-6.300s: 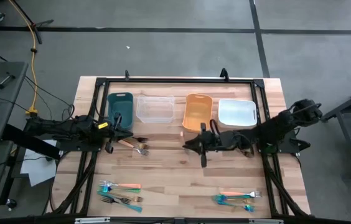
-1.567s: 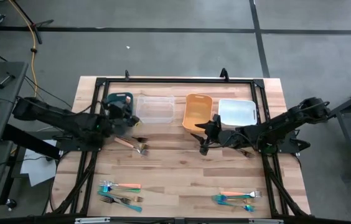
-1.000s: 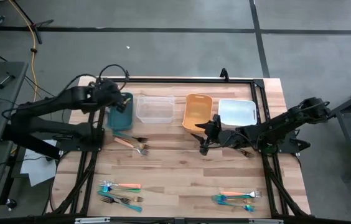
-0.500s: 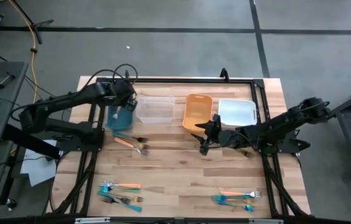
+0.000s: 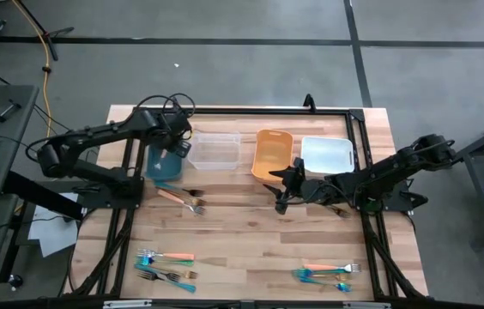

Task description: Sort silverware by color (type)

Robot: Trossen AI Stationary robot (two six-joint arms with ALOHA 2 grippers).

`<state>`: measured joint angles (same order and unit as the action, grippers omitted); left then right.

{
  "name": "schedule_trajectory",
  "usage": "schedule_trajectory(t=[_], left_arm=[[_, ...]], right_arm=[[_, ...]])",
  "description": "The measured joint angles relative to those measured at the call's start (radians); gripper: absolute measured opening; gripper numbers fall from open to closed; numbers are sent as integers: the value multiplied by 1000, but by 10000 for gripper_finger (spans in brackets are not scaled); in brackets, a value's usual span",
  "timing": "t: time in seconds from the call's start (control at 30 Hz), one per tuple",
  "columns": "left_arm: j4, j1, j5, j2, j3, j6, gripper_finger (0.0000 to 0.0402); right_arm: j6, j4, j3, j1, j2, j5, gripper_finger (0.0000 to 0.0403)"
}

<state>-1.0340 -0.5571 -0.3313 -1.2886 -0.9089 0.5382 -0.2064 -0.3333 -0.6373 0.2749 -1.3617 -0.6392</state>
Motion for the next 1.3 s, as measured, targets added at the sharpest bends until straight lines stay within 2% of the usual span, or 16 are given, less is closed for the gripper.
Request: schedule_trajectory(t=[0.1,0.2,0.4,0.53,0.63,0.77,0.93,1.03,1.13,1.3], left_arm=[[-1,0,0,4,0,-9,166],[-9,0,1,14,-5,-18,191],[-13,2,67,72,-99,-32,204],[118,65,110,181,-103,-38,205],[258,168,119,277,-49,-57,206],[499,365,128,382,86,-103,206],[755,612,180,416,256,-140,206],[770,736,193,383,282,-140,207],[715,837,187,331,265,-136,207],[501,960,122,195,180,-189,207]], right_arm=[[-1,0,0,0,0,0,208],[1,0,0,0,0,0,208],[3,0,0,0,0,0,208],[3,0,0,0,0,0,208],[-1,2,0,0,0,6,208],[-3,2,0,0,0,33,208],[-3,2,0,0,0,44,208],[-3,1,0,0,0,45,208],[-3,0,0,0,0,45,208],[2,-2,0,0,0,45,208]])
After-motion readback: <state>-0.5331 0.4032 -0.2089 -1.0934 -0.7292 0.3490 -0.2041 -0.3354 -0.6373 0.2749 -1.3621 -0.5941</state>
